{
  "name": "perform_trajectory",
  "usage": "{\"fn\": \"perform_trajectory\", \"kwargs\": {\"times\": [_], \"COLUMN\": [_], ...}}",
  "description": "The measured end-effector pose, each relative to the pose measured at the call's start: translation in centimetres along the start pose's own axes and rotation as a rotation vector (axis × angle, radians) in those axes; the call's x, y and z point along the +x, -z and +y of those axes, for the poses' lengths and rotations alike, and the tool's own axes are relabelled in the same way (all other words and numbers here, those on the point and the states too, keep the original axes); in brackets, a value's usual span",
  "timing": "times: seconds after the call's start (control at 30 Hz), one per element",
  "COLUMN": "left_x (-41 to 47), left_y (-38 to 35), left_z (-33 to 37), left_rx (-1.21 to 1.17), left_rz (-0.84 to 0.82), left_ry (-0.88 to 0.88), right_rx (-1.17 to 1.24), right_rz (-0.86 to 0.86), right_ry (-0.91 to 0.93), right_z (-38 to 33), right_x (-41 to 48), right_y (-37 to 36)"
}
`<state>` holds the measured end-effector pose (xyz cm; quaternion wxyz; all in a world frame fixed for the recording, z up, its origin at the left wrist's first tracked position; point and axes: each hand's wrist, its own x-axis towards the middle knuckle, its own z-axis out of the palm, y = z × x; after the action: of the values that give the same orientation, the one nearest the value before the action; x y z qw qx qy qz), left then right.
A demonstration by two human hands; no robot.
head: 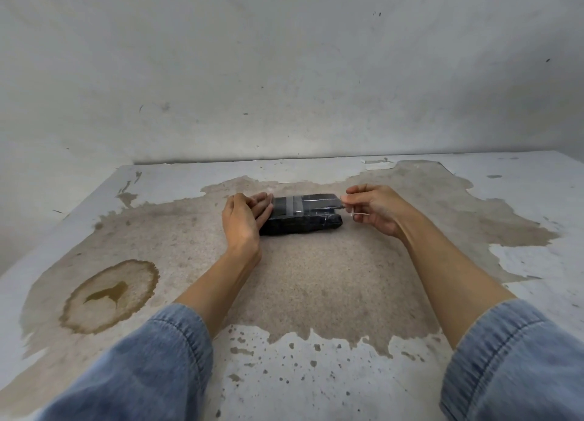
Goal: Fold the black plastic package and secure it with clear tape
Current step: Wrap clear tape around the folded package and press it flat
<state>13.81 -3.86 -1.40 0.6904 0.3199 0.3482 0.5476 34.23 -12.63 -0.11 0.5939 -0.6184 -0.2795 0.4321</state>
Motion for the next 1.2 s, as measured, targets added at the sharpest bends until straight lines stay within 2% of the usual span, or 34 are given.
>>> {"fn": "perform_trajectory", "kwargs": {"times": [0.5, 0.77, 1.2], "left_x": [0.04, -0.11, 0.10], "left_y": [-0.03, 0.13, 0.05], "left_z": [0.01, 0.13, 0.11], "left_rx": [-0.004, -0.018, -0.022], "left_rz": [0.012, -0.003, 0.000], "left_ry": [0.014, 0.002, 0.014], "right_rx": [-0.040, -0.073, -0.068], "right_rz": [0.003, -0.025, 0.018], "right_ry": [-0.106, -0.101, -0.092], "right_z": [0.25, 0.29, 0.50], "right_x": [0.36, 0.24, 0.48], "right_y": [-0.40, -0.53, -0.31]}}
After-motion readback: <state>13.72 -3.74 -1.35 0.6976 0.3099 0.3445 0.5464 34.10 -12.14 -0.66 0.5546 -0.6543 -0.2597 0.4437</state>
